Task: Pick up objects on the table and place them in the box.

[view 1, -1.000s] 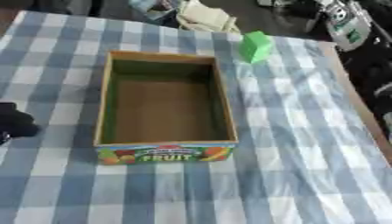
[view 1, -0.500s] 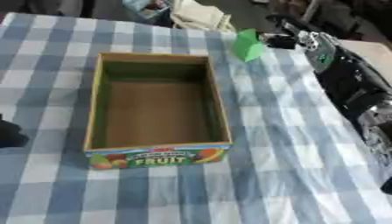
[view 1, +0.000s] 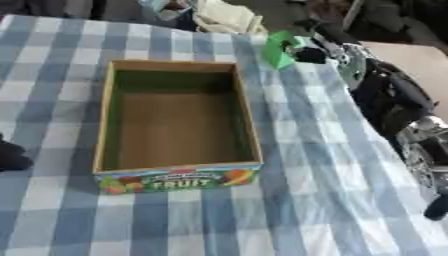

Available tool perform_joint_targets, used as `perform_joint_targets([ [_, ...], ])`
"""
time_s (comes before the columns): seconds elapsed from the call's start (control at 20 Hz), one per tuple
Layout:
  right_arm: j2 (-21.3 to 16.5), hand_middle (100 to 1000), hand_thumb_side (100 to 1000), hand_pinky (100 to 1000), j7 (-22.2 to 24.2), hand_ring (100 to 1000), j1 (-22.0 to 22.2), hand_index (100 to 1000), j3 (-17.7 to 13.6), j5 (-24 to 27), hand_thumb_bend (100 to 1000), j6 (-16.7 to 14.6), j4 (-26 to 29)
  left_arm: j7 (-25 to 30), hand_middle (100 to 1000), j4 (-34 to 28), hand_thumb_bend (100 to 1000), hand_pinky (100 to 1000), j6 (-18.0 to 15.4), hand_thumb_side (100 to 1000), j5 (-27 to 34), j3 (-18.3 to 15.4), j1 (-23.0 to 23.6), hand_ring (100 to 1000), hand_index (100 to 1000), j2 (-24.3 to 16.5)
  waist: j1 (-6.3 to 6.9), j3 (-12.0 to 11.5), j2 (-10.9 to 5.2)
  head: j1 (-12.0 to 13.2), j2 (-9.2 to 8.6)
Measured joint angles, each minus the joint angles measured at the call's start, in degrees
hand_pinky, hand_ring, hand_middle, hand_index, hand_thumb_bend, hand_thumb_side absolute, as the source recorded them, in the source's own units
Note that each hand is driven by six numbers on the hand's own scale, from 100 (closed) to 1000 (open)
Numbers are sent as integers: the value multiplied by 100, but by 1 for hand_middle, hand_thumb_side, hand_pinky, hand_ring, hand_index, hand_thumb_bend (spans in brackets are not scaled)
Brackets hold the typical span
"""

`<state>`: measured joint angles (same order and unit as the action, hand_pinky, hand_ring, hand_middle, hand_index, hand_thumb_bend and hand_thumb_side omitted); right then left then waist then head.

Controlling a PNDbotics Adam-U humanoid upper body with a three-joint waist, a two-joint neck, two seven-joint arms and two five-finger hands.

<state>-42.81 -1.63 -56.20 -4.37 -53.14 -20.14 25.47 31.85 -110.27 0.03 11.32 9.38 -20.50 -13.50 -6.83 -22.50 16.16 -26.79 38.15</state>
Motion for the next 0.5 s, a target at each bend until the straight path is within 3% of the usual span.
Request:
perform_joint_targets([
  [0.5, 66, 944, 835, 877, 150, 916, -128, 1000, -76, 106, 100, -62, 12, 19, 705, 1, 100, 800, 13, 735, -17, 14, 36, 730, 858, 34, 0, 63, -12, -15, 5],
])
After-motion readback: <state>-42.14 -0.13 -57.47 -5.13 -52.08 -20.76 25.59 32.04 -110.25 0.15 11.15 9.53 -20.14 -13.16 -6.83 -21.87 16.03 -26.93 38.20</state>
